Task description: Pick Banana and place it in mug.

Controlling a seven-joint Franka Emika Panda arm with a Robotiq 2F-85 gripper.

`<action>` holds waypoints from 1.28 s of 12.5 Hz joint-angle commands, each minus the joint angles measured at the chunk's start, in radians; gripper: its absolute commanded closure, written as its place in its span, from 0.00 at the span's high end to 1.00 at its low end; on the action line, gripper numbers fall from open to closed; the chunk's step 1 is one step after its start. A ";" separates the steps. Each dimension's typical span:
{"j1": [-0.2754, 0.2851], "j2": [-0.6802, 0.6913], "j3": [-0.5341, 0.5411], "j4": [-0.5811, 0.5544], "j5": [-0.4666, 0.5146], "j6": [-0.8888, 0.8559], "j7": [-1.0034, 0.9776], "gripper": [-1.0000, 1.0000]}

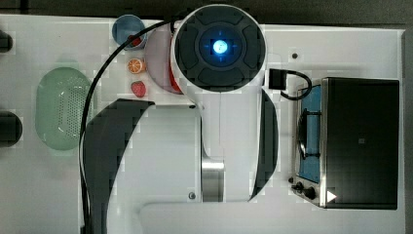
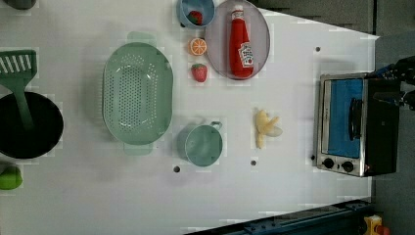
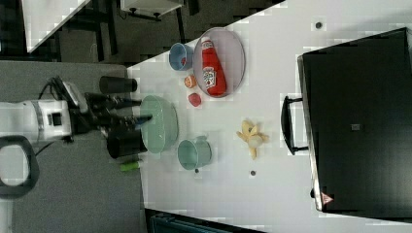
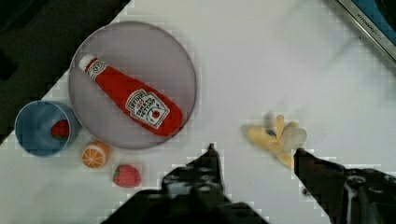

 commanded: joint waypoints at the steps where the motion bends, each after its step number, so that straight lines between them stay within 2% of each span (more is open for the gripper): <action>1: -0.049 -0.319 -0.012 -0.143 0.023 -0.245 0.015 0.79; 3: -0.049 -0.315 -0.013 -0.149 0.023 -0.245 0.014 1.00; 7: -0.048 -0.274 -0.012 -0.233 0.023 -0.173 0.014 1.00; 13: -0.040 -0.167 -0.002 -0.472 0.023 0.219 -0.120 1.00; 16: -0.039 -0.084 0.004 -0.555 0.021 0.409 -0.197 1.00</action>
